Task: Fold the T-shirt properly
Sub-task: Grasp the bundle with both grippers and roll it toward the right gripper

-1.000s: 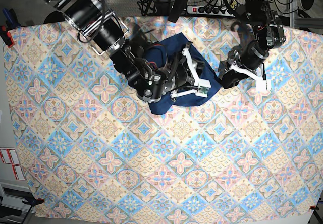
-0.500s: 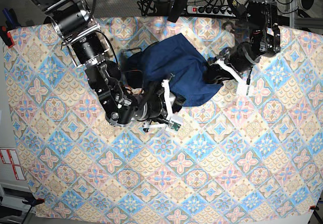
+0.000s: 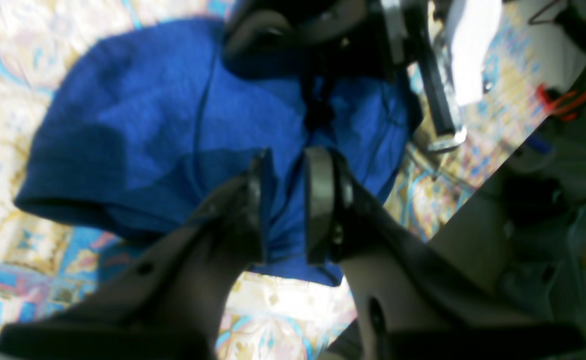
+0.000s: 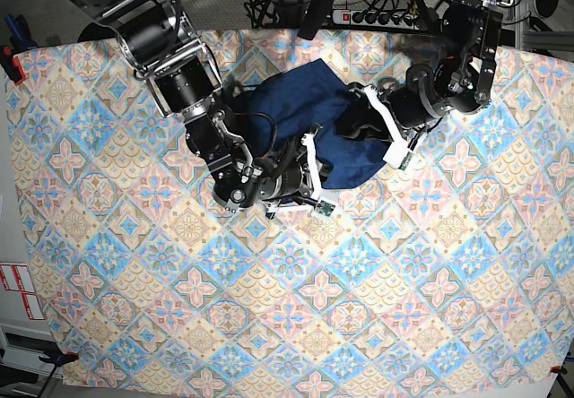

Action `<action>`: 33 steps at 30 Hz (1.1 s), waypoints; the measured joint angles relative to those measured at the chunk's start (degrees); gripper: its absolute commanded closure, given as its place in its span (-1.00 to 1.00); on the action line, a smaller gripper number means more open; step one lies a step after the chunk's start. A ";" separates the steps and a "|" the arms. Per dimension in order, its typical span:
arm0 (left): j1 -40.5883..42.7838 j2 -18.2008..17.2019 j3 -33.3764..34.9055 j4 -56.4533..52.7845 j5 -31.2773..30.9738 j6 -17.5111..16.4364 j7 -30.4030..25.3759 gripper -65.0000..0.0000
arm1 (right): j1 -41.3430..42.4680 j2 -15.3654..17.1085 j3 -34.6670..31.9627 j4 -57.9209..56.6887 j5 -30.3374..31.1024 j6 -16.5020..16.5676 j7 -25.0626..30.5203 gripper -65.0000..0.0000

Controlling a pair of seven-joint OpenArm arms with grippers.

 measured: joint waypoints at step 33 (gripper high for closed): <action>-3.43 -1.40 8.92 -5.84 14.51 -0.04 -0.15 0.66 | 3.65 6.93 8.24 -7.72 -0.35 0.17 6.19 0.80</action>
